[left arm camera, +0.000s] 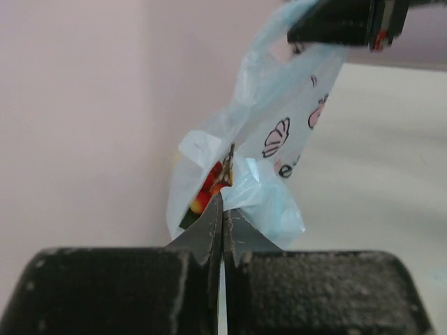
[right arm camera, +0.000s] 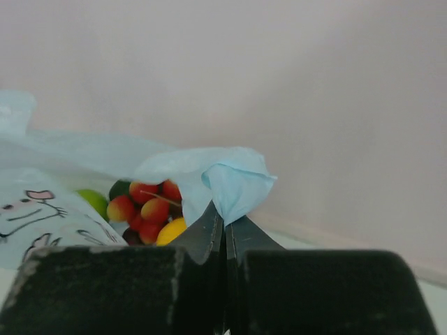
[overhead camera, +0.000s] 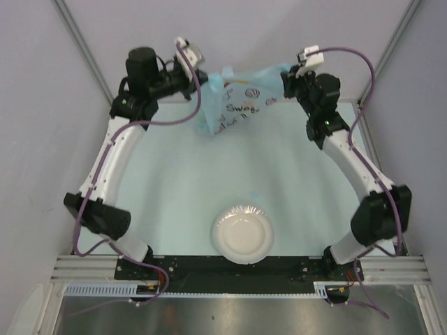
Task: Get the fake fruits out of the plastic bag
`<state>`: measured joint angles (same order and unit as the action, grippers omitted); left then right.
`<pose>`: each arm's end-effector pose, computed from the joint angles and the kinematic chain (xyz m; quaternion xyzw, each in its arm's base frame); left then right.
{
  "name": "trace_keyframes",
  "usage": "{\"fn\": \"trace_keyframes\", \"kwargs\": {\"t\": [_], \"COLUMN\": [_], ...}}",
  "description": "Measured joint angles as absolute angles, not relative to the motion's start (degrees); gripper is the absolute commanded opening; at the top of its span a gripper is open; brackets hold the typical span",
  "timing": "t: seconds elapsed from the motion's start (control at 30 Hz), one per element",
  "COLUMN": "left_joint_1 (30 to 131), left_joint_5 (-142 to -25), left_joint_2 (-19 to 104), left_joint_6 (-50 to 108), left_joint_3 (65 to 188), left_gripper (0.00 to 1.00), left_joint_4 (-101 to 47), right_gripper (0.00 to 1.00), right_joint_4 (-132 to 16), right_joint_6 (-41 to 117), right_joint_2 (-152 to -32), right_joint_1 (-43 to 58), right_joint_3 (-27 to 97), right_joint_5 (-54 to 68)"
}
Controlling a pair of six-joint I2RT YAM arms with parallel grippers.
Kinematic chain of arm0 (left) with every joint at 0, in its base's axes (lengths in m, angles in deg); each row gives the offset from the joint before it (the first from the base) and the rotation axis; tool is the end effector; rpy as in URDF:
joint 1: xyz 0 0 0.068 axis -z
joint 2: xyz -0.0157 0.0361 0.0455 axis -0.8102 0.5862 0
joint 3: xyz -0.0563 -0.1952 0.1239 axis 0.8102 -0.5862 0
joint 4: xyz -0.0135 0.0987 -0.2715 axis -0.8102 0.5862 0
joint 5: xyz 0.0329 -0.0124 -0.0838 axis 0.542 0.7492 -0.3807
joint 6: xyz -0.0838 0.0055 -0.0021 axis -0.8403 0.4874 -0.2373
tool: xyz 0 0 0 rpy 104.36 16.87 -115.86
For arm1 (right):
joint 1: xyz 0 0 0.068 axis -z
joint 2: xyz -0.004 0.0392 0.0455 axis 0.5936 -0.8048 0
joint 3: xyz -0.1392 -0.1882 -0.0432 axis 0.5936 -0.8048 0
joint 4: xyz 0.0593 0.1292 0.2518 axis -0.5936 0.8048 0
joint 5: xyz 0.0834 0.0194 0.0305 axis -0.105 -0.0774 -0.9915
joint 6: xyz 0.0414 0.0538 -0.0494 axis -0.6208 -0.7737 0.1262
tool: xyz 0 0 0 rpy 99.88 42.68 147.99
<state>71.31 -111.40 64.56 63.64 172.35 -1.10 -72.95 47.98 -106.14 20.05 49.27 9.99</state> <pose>0.3877 -0.1657 0.4827 0.4391 0.5760 -0.1924 0.6622 0.4447 0.1369 0.3959 -0.1405 0.6371 0.1149 0.7491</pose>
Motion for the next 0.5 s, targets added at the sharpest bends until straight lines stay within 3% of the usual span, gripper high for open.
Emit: {"fn": "trace_keyframes", "kwargs": {"t": [0.07,0.1,0.13,0.17,0.2,0.27,0.3,0.33,0.5], "left_joint_1": [72.99,73.82,74.72,75.76,76.77,78.82,79.66,80.29,80.55], "left_joint_5": [-112.43,-112.71,-112.82,-112.89,-112.86,-112.64,-112.27,-111.55,-107.86], "left_joint_2": [57.61,54.11,51.03,47.47,44.61,39.73,37.85,36.28,30.70], "left_joint_6": [66.63,67.85,68.55,69.19,69.30,68.29,66.76,64.95,55.51], "left_joint_3": [160.00,153.73,147.80,140.92,135.19,124.48,120.33,117.18,115.46], "left_gripper": [0.00,0.05,0.20,0.48,0.55,0.75,0.78,0.79,0.89], "left_joint_4": [0.34,1.59,1.33,1.92,2.61,2.83,3.03,3.23,5.02], "right_gripper": [0.00,0.04,0.11,0.21,0.37,0.49,0.62,0.68,0.78], "right_joint_4": [-71.31,-70.46,-69.28,-68.21,-67.11,-63.03,-60.56,-57.96,-49.67], "right_joint_6": [47.76,47.50,47.06,46.63,45.99,45.01,44.77,44.83,46.34], "right_joint_2": [-97.99,-94.95,-91.45,-88.44,-85.79,-82.93,-82.60,-82.54,-77.53], "right_joint_1": [19.05,18.52,18.00,17.41,16.95,16.64,16.67,16.67,16.82], "right_joint_3": [39.96,36.26,31.83,27.28,22.84,15.98,13.99,12.88,13.03], "right_joint_5": [10.01,9.99,9.95,9.97,9.88,9.68,9.53,9.36,9.34]}}
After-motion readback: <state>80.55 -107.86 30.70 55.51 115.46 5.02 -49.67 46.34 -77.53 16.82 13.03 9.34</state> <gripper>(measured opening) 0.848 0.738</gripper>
